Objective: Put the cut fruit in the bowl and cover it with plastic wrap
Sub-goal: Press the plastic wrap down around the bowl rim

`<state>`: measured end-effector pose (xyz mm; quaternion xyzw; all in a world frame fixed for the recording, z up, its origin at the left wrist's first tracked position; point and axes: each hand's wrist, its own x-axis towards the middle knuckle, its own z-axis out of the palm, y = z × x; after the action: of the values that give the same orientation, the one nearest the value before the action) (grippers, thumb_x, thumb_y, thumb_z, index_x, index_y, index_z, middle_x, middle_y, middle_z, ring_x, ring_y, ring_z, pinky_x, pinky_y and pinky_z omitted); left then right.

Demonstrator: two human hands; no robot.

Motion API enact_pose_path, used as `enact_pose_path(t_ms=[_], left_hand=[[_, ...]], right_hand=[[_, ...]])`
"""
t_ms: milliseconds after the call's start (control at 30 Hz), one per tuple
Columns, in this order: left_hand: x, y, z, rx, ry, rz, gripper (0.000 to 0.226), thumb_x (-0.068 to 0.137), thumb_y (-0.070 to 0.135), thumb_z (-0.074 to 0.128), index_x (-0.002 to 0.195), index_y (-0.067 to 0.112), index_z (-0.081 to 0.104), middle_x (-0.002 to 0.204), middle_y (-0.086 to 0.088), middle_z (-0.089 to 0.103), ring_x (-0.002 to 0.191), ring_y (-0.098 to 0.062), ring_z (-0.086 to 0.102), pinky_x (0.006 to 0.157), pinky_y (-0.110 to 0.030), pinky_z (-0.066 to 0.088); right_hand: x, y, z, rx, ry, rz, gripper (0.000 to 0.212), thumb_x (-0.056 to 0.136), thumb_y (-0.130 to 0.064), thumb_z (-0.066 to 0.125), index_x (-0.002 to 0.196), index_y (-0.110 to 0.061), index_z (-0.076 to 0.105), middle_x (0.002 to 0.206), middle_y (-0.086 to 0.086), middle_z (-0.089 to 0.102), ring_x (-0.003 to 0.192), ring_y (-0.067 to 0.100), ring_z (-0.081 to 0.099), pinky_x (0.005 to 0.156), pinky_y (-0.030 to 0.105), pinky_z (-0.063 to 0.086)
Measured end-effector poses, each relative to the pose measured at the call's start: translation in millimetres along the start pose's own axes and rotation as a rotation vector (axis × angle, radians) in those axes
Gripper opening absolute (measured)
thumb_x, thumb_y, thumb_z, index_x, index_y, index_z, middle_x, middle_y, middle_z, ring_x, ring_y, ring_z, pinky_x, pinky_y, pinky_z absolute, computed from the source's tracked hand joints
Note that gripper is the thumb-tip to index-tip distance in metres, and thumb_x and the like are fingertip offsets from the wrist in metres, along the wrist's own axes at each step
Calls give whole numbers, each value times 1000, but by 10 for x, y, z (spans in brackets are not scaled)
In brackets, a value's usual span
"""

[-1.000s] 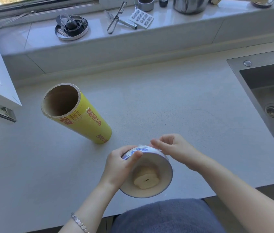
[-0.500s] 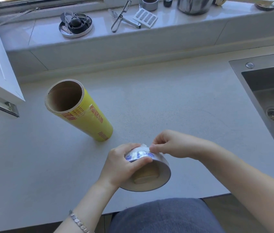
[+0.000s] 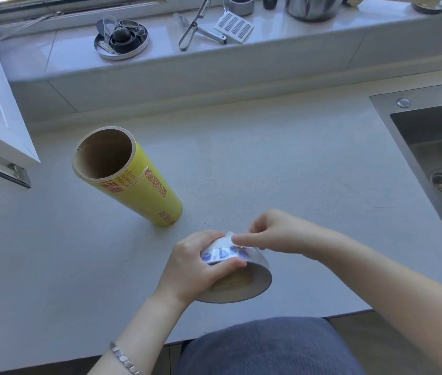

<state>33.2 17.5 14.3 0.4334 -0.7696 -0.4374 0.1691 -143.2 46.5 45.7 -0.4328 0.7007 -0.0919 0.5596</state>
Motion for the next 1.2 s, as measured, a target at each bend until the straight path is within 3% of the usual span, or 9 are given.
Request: enact_pose_path(t_ms=[167, 267, 367, 533, 667, 800, 933, 1067, 1200], left_hand=[[7, 14, 8, 110, -71, 79, 66, 55, 66, 61, 97, 15, 70, 89, 9, 65, 89, -5, 53, 77, -10, 37], [-1, 28, -22, 84, -31, 60, 67, 54, 65, 60, 96, 14, 70, 85, 13, 61, 88, -5, 53, 77, -9, 37], [7, 58, -32, 68, -8, 66, 66, 55, 63, 59, 94, 12, 71, 83, 13, 60, 87, -5, 54, 75, -7, 37], [41, 79, -19, 90, -32, 80, 67, 55, 65, 60, 95, 12, 71, 85, 9, 63, 88, -6, 54, 76, -7, 37], [62, 113, -4, 108, -61, 127, 61, 58, 63, 61, 92, 13, 70, 87, 1, 71, 84, -7, 55, 74, -10, 37], [61, 132, 13, 85, -28, 84, 67, 56, 67, 57, 96, 15, 70, 87, 6, 68, 81, -4, 57, 72, -9, 39], [79, 143, 14, 24, -17, 81, 62, 56, 63, 58, 92, 15, 72, 78, 15, 63, 78, 6, 56, 68, -5, 39], [52, 114, 43, -80, -1, 30, 49, 54, 59, 61, 83, 21, 73, 67, 34, 62, 68, 17, 57, 64, -1, 40], [13, 72, 64, -122, 22, 48, 31, 58, 55, 64, 81, 34, 69, 72, 42, 62, 73, 14, 60, 67, -3, 43]], right_hand=[[19, -53, -10, -29, -73, 20, 30, 84, -36, 59, 80, -7, 68, 70, 2, 57, 65, 12, 48, 59, 24, 33], [19, -21, -24, 211, -89, 8, 25, 90, -25, 53, 73, -9, 62, 71, 1, 60, 65, 7, 52, 59, 18, 35], [52, 36, -6, 380, -58, 22, 24, 90, -18, 53, 67, -11, 57, 66, 4, 52, 55, 9, 40, 53, 18, 32], [66, 50, -113, 424, -215, 164, 25, 83, -29, 63, 74, -6, 61, 59, 1, 48, 47, 6, 33, 41, 13, 29], [78, 50, -211, 304, -358, 210, 30, 76, -38, 68, 61, -12, 62, 48, -5, 44, 45, 6, 31, 48, 16, 26], [169, 168, -150, 423, -181, 33, 39, 79, -28, 66, 42, -19, 62, 52, -5, 48, 57, 9, 38, 59, 21, 30], [219, 247, 22, 820, -64, -154, 23, 79, -18, 60, 56, -15, 59, 80, -4, 67, 76, 10, 59, 73, 21, 44], [219, 196, 191, 1036, 52, -109, 26, 84, -11, 59, 58, -9, 55, 58, -3, 70, 51, 10, 63, 48, 18, 50], [231, 182, 273, 801, 231, -27, 30, 73, -16, 73, 46, -15, 60, 48, 0, 65, 47, 16, 58, 48, 21, 46]])
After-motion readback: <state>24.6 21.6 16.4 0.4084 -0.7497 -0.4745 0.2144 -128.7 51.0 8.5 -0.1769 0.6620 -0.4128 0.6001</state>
